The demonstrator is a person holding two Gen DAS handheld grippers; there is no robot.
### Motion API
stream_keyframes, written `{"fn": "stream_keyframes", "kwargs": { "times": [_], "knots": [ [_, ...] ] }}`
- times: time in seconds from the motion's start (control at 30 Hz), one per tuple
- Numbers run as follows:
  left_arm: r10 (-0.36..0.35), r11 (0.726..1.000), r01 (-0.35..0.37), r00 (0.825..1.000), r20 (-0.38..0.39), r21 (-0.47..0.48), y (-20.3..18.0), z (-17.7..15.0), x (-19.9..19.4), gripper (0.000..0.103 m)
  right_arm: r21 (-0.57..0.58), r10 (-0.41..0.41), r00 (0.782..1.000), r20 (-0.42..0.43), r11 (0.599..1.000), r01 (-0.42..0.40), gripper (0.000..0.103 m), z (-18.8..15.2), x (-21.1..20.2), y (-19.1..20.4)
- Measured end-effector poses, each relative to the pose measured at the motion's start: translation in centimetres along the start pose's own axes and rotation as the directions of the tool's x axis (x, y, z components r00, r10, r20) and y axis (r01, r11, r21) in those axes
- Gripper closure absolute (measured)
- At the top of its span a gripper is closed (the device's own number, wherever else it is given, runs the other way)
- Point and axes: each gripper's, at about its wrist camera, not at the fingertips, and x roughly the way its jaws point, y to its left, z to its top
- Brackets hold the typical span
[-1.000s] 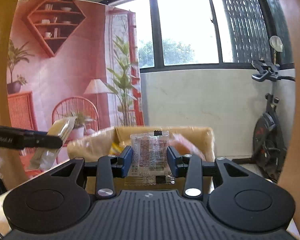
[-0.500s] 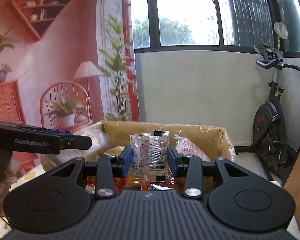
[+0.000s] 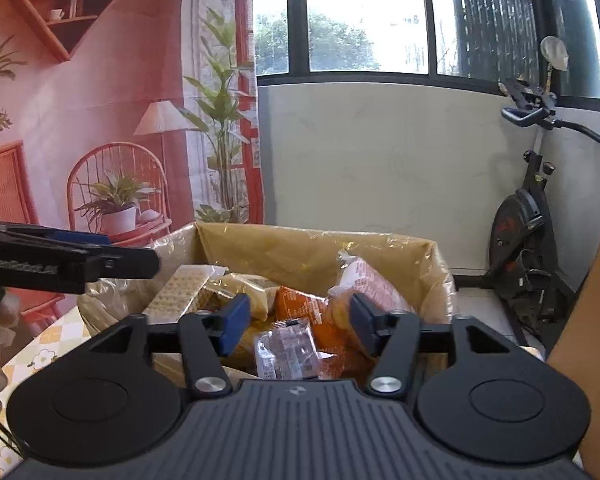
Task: Organize snacks
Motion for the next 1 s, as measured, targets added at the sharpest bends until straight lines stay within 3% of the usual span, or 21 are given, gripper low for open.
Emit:
{"fn": "stream_keyframes", "kwargs": {
  "times": [0.13, 0.23, 0.37, 0.43, 0.57, 0.77, 1.0],
  "knots": [
    [0.016, 1.000, -0.015, 1.000, 0.025, -0.009, 0.1, 0.7, -2.3, 0.009, 0.026, -0.008, 1.000, 0.026, 1.000, 0.007, 0.016, 0.9, -2.2, 0.0],
    [0.045, 0.999, -0.044, 0.998, 0.038, -0.018, 0.1, 1.1, -4.4, 0.008, 0.059, -0.007, 0.999, 0.050, 0.998, 0.004, 0.008, 1.5, -4.3, 0.2],
    [0.145, 0.988, -0.148, 0.987, 0.074, 0.031, -1.1, 1.3, -6.9, 0.007, 0.110, 0.011, 0.998, 0.063, 0.994, -0.017, 0.005, 2.3, -7.1, 0.4],
    [0.163, 0.985, -0.167, 0.982, 0.093, 0.039, -1.5, 1.5, -8.3, 0.007, 0.137, -0.001, 0.998, 0.062, 0.991, -0.007, 0.000, 2.7, -8.7, 0.8],
    [0.118, 0.993, -0.119, 0.987, 0.112, 0.007, -1.7, 1.7, -11.0, 0.007, 0.160, -0.027, 0.997, 0.069, 0.987, 0.016, 0.000, 3.2, -11.8, 1.5],
    [0.143, 0.989, -0.146, 0.980, 0.136, 0.008, -2.7, 1.2, -13.7, 0.007, 0.129, -0.067, 0.993, 0.099, 0.990, 0.054, 0.000, 3.0, -15.8, 3.2],
    [0.175, 0.984, -0.176, 0.974, 0.146, -0.009, -3.1, 0.7, -15.1, 0.007, 0.166, -0.087, 0.991, 0.100, 0.984, 0.069, 0.000, 2.2, -17.5, 3.6]
  ]
}}
